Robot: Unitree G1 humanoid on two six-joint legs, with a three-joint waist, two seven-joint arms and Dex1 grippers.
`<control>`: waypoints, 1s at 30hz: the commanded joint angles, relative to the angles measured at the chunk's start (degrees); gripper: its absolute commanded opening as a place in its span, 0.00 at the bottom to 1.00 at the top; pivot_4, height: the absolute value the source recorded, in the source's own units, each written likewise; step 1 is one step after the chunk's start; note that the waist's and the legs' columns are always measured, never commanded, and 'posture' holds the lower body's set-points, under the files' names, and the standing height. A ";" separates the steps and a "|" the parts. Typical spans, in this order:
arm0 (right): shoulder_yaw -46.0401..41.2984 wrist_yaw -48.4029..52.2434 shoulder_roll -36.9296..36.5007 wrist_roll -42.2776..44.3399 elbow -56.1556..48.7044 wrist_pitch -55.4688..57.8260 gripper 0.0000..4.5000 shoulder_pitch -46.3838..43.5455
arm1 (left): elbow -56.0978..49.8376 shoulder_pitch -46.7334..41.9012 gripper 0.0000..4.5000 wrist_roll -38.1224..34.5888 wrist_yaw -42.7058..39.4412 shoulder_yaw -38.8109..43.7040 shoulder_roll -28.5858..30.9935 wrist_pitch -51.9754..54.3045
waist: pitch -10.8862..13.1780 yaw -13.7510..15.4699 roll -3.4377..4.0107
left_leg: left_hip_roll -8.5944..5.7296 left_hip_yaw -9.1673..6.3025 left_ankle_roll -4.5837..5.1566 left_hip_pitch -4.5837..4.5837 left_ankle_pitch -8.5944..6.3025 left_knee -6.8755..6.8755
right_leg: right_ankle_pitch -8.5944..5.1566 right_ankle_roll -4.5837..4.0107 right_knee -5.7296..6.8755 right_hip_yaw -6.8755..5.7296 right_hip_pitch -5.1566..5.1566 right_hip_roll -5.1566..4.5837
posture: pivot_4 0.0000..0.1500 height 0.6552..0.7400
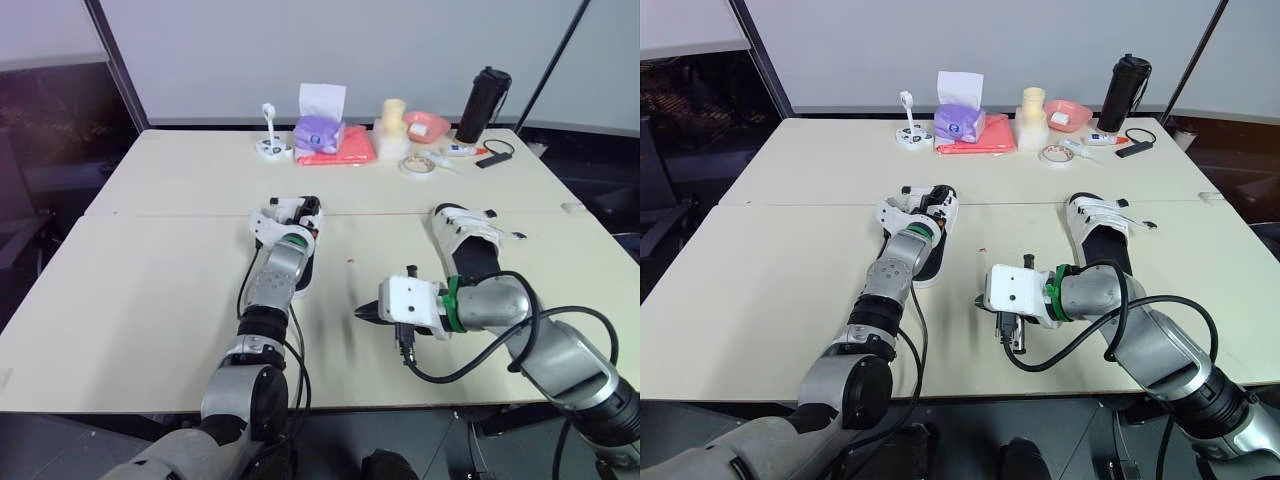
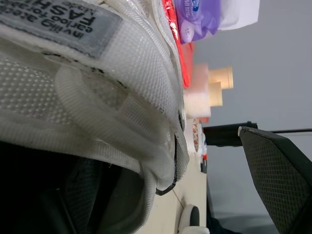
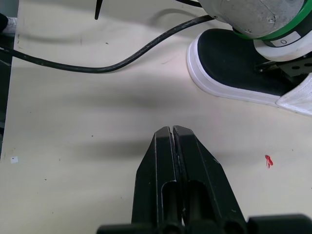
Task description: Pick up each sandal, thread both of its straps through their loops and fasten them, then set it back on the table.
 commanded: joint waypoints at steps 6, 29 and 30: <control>-0.94 0.18 -0.11 -0.02 -1.92 -0.87 0.00 -0.31 | -7.26 11.69 0.99 1.27 3.42 -1.87 -12.60 2.86 | 0.01 0.03 -0.01 | 0.00 0.00 0.00 -0.02 0.00 -0.01 | 0.00 0.00 0.00 0.00 -0.03 0.00 | 1.00 1.00; -0.79 0.88 0.17 -0.47 -0.39 -2.11 0.00 -1.20 | -8.54 12.83 0.99 1.94 9.52 -1.94 -12.27 4.68 | 0.04 0.06 -0.01 | 0.00 0.00 0.00 -0.07 0.00 -0.01 | 0.00 0.00 -0.01 0.00 -0.07 0.00 | 1.00 1.00; -0.80 0.87 0.18 -0.50 -0.36 -2.15 0.00 -1.21 | -8.21 12.54 0.99 2.05 10.13 -1.73 -12.11 4.48 | 0.04 0.06 -0.01 | 0.00 0.00 0.00 -0.07 0.00 -0.01 | 0.00 0.00 -0.01 0.00 -0.07 0.00 | 1.00 1.00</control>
